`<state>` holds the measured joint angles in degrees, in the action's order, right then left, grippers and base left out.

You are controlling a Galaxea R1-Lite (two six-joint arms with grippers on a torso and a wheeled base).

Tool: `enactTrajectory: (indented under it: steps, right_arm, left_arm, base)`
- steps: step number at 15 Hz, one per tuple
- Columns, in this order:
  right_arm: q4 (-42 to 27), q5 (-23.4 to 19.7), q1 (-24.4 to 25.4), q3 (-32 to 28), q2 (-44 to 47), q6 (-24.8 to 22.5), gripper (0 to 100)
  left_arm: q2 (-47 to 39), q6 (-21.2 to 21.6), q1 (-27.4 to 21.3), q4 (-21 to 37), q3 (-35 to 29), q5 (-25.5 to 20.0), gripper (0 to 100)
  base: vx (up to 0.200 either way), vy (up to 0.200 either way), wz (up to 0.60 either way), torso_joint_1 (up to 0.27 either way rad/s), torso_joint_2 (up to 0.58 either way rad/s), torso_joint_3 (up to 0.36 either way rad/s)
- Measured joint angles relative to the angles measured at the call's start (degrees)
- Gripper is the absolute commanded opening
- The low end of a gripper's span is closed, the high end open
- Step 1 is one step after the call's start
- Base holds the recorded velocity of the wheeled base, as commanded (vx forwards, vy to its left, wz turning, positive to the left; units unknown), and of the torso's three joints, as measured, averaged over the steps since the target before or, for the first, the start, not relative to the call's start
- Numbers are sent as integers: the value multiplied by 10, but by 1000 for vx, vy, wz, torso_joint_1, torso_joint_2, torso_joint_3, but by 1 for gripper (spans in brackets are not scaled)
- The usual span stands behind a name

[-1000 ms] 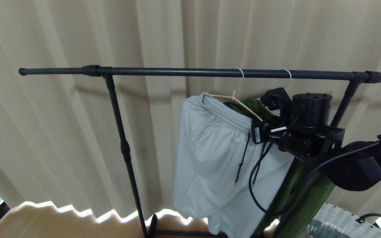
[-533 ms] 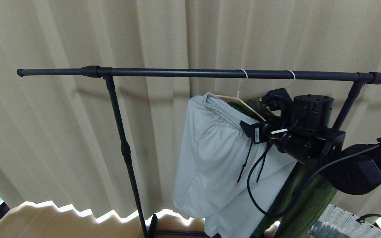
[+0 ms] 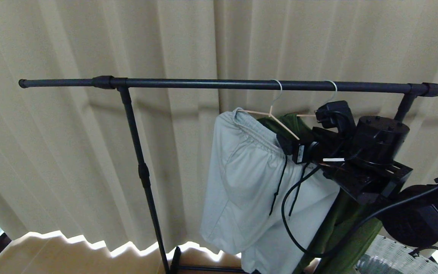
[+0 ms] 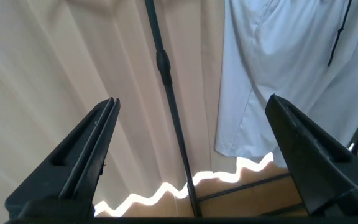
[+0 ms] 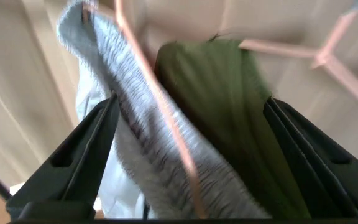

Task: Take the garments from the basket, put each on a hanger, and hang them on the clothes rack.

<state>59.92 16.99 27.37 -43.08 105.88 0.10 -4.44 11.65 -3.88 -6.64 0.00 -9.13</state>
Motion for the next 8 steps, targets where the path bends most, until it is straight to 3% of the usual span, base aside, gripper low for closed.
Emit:
enactTrajectory:
  steps: [8]
  right_arm:
    - [2,-2,1,47,-57,8,100]
  left_arm:
    - [0,-1,0,8,0,0,100]
  base:
    - [0,0,0,0,0,0]
